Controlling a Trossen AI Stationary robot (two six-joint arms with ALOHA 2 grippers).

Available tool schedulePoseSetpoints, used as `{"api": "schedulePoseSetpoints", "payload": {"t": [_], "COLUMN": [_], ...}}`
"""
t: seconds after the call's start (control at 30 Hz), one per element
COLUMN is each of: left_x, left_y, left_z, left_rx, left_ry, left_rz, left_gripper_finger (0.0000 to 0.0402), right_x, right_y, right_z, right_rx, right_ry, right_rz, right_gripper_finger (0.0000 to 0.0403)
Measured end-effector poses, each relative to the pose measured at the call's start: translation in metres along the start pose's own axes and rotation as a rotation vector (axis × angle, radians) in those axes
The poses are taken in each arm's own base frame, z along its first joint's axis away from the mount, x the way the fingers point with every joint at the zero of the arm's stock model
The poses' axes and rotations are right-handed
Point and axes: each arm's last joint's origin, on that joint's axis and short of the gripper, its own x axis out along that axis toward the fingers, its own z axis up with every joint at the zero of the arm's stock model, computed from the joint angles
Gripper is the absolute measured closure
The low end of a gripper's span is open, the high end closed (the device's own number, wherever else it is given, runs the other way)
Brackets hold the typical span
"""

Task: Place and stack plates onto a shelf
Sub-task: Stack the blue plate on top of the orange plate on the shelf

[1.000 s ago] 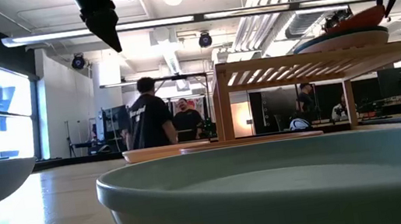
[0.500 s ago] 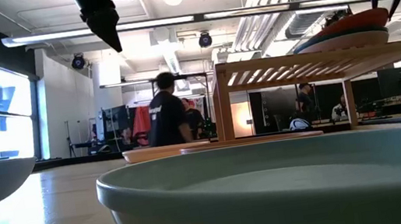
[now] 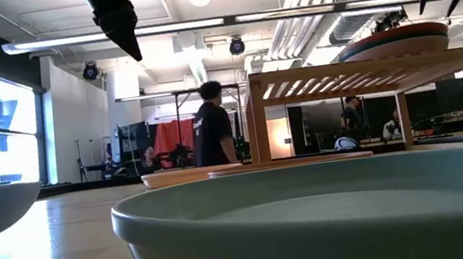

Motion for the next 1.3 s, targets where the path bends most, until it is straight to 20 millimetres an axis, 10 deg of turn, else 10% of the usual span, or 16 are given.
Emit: {"api": "schedulePoseSetpoints", "payload": {"t": [0.4,1.3], "left_x": [-0.001,-0.029], "left_y": [-0.008,-0.067], "left_z": [-0.002,-0.025], "left_rx": [-0.082,0.026], "left_ry": [0.009,0.175], "left_rz": [-0.260,-0.662], "left_gripper_finger": [0.0287,0.0287], "right_x": [-0.009,-0.035], "right_y": [0.001,0.087], "right_z": [-0.009,-0.038], "right_rx": [-0.086,-0.623], "right_ry": [0.155,0.195], "right_rz": [0.201,1.024], "right_gripper_finger": [0.0233,0.0234]}}
